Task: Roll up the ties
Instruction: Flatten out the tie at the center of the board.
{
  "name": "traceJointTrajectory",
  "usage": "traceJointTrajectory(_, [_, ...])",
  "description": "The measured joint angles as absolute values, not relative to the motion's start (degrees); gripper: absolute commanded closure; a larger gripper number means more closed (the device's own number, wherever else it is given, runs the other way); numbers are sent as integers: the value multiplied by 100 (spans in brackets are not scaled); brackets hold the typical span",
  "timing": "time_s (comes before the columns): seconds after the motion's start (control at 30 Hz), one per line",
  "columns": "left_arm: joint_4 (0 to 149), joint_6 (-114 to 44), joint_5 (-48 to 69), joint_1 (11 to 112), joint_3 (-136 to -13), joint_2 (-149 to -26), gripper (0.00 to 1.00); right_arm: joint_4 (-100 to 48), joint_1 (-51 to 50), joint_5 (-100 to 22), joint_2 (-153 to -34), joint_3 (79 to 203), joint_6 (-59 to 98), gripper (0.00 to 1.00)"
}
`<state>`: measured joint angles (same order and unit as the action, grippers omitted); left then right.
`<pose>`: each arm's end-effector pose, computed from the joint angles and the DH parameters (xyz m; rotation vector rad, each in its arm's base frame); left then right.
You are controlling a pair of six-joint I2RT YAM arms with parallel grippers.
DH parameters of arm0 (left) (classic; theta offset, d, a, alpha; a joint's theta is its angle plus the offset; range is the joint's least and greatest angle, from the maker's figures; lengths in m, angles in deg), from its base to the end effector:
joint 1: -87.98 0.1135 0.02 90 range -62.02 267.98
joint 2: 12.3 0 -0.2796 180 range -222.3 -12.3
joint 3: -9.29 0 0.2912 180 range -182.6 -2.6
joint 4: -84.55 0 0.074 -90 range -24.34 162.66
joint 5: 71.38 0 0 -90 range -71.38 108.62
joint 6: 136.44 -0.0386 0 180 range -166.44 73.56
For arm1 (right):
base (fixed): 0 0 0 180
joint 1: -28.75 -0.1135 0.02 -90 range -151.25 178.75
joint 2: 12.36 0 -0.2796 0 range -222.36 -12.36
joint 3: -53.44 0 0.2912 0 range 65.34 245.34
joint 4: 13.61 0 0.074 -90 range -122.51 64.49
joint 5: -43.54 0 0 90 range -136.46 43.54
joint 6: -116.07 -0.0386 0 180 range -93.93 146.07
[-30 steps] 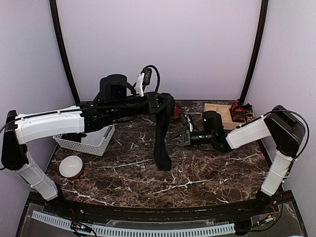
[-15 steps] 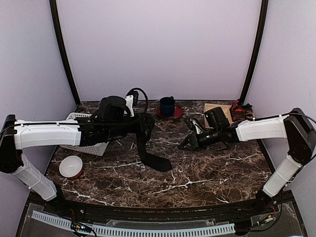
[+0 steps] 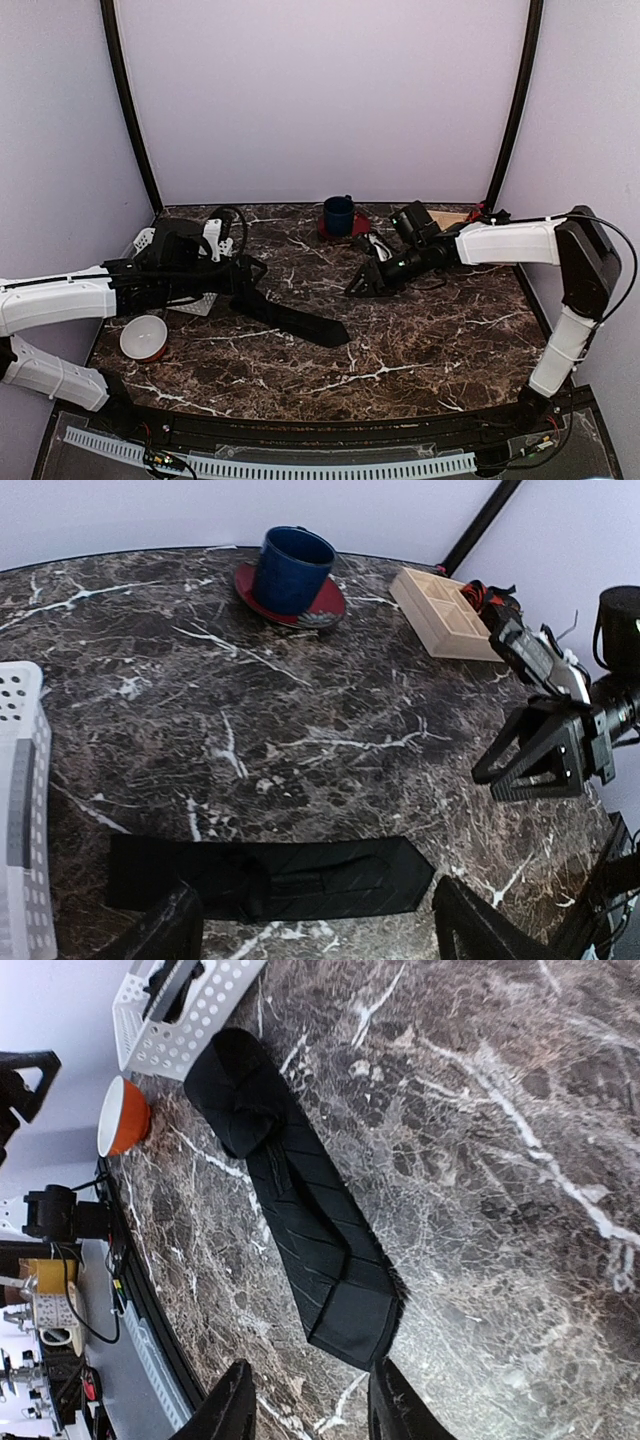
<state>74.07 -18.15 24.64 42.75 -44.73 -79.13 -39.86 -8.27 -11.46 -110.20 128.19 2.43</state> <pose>0.2122 -0.2081 0.2615 0.2315 2.0357 -0.7204 0.3019 0.2554 0.1962 -0.5996 2.5259 1.1842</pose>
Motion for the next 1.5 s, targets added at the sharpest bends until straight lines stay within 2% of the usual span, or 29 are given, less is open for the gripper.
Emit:
traceJointTrajectory(0.37, [6502,-1712,2359,4777,-5258,-8632,18,-4796,-1977,-1377,-13488,15428,439,69])
traceJointTrajectory(0.53, [6382,-1706,2267,4797,-5470,-8672,18,-5229,-2215,-1557,-14111,15900,512,70])
traceJointTrajectory(0.67, [6354,-1743,2184,4799,-5483,-8678,17,-5314,-2189,-1594,-14089,15857,614,73])
traceJointTrajectory(0.83, [6144,-2095,1756,4803,-5798,-9061,21,-5028,-2038,-1546,-13309,14552,763,75])
traceJointTrajectory(0.93, [6039,-2460,1301,4793,-6030,-9454,24,-5043,-1710,-1465,-12238,13013,879,75])
traceJointTrajectory(1.13, [5866,-3345,636,4275,-6244,-10007,30,-5647,-324,-1576,-10852,11518,973,70])
traceJointTrajectory(1.23, [5755,-3797,617,3757,-6681,-10486,29,-6178,194,-1895,-10457,11474,888,65])
traceJointTrajectory(1.5, [5617,-4545,857,2930,-8445,-12210,21,-6169,216,-1878,-9525,11741,162,63])
